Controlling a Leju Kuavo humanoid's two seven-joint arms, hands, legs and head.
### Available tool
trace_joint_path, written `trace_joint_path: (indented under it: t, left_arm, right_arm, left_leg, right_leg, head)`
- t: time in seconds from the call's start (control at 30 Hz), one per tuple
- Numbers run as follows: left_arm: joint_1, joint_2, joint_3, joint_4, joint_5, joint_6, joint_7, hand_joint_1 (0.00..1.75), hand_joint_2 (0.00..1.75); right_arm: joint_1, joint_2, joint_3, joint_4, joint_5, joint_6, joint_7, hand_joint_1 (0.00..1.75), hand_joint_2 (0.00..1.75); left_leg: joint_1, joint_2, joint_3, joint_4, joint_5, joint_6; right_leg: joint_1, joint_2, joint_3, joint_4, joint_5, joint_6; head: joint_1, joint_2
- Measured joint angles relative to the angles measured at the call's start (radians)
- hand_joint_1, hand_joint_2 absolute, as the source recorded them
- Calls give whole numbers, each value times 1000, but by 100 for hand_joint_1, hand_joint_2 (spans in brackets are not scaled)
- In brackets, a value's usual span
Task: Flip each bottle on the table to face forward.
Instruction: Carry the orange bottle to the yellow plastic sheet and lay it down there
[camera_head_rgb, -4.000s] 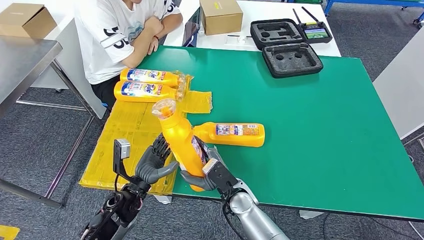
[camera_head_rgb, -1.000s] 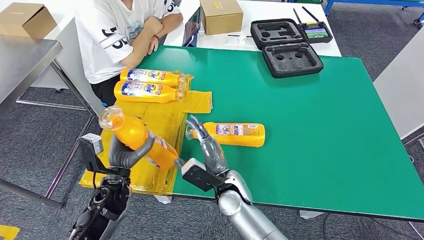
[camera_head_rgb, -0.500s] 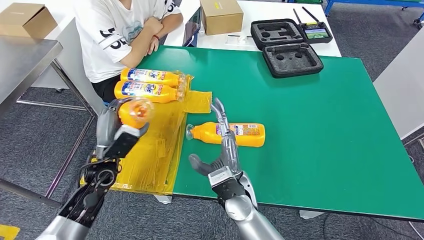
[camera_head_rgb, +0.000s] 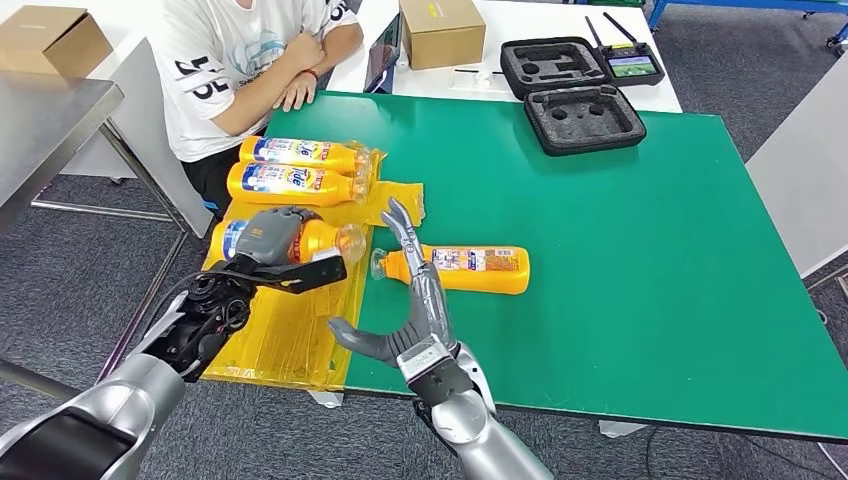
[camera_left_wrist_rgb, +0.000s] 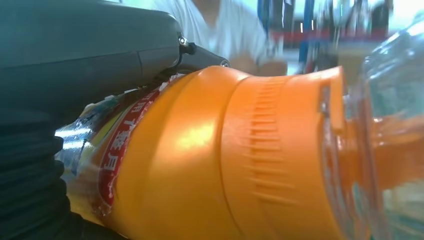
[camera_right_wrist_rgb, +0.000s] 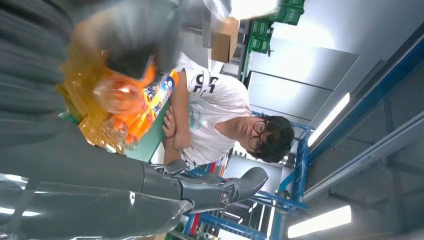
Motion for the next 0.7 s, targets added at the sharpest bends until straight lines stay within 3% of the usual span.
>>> trace_joint_path:
  t: [0.3,0.57,0.7]
  left_arm:
    - [-78,5,-65,172,-50,-135,46,175,175]
    - [-97,17,-89,227,-73,-171,59,175,175]
    - [-106,21,-98,242,-81,-234,39,175,175]
  right_arm:
    - [-40,14,4,56,-21,14,0,0,175]
    - [-42,19,7,83,-20,14,0,0,175]
    - [-43,20,8,95,-17,20,0,0,175]
  left_leg:
    - [0,0,0,0,0,0]
    - [0,0,0,0,0,0]
    - [0,0,0,0,0,0]
  right_leg:
    - [0,0,0,0,0,0]
    - [0,0,0,0,0,0]
    - [0,0,0,0,0,0]
  head:
    - [0,0]
    - [0,0]
    - [0,0]
